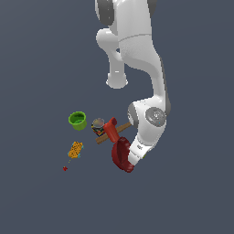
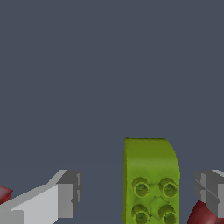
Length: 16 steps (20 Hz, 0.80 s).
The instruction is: Pick up a designated object from a clutter of objects.
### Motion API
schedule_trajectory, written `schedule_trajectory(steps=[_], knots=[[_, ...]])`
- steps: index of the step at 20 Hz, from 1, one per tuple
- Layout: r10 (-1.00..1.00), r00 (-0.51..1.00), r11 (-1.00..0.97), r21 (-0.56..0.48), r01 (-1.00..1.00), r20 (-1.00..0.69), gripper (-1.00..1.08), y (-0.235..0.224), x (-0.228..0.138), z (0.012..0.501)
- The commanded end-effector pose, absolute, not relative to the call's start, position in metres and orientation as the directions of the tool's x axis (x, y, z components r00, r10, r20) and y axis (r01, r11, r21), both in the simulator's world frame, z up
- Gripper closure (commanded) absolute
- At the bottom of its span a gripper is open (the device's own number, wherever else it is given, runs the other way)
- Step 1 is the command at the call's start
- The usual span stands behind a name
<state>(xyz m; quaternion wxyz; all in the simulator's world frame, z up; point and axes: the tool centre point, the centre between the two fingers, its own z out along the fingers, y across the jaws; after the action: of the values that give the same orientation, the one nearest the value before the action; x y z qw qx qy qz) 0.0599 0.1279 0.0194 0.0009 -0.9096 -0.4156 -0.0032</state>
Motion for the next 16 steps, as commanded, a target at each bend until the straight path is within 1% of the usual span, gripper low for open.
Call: schedule_trajectory(steps=[1,2,3,16], knots=[[0.75,0.662,-0.662,0.0,0.75,0.0,-0.92,0.1208,0.0597,0.0126],[0.75,0.662,-0.662,0.0,0.75,0.0,-0.92,0.1208,0.0598,0.0123],[0.75,0.662,-0.662,0.0,0.75,0.0,1.08,0.1208,0.0598,0.0123],[0.751,0.66,-0.66,0.002,0.751,0.004,1.08,0.1212,0.0605,0.0163]])
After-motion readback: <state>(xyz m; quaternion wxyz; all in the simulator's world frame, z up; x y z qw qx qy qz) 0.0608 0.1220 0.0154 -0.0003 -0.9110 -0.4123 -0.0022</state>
